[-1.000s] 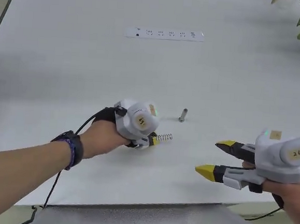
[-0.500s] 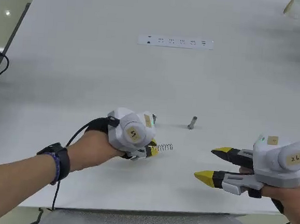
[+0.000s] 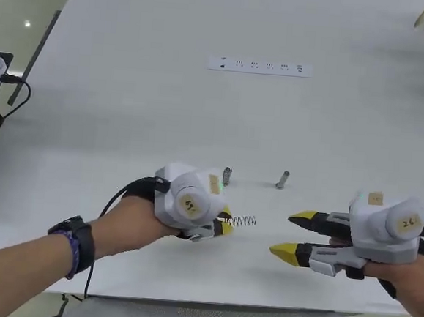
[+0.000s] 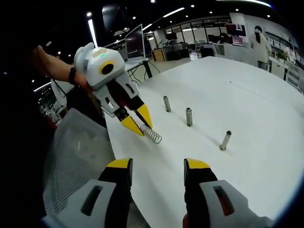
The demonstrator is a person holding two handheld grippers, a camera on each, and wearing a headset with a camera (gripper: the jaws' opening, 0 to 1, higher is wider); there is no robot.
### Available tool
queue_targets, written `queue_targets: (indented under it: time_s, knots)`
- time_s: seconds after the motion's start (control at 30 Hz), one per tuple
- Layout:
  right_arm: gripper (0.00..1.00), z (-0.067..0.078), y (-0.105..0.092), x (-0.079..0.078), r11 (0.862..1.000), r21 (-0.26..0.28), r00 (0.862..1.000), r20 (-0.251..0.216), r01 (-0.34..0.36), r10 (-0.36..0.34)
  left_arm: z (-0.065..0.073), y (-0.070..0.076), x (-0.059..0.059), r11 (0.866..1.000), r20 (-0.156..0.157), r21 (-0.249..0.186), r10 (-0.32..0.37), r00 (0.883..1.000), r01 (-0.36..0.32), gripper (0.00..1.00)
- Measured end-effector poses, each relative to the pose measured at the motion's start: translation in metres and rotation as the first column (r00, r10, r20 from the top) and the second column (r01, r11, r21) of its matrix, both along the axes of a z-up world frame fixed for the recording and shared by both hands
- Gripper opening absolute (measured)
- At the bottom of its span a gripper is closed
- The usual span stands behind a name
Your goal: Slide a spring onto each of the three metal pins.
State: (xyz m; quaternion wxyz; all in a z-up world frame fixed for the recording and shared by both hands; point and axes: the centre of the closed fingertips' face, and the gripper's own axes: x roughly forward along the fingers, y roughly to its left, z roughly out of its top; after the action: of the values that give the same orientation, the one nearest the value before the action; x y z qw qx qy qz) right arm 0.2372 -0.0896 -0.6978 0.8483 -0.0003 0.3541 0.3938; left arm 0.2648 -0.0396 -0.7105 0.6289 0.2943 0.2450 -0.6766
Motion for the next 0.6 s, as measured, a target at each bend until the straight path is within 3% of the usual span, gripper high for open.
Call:
queue_targets:
  time_s: [0.33, 0.6]
  knots:
    - [0.36, -0.001, 0.016, 0.004, 0.996, 0.019, 0.997, 0.002, -0.084, 0.084, 0.014, -0.004, -0.007, 0.999, 0.01, -0.028, -0.027, 1.0, 0.027, 0.02]
    - [0.28, 0.006, 0.027, 0.005, 0.99, 0.051, 0.991, 0.018, -0.133, 0.133, 0.026, -0.011, -0.015, 0.997, 0.02, -0.047, -0.06, 0.998, 0.061, 0.02]
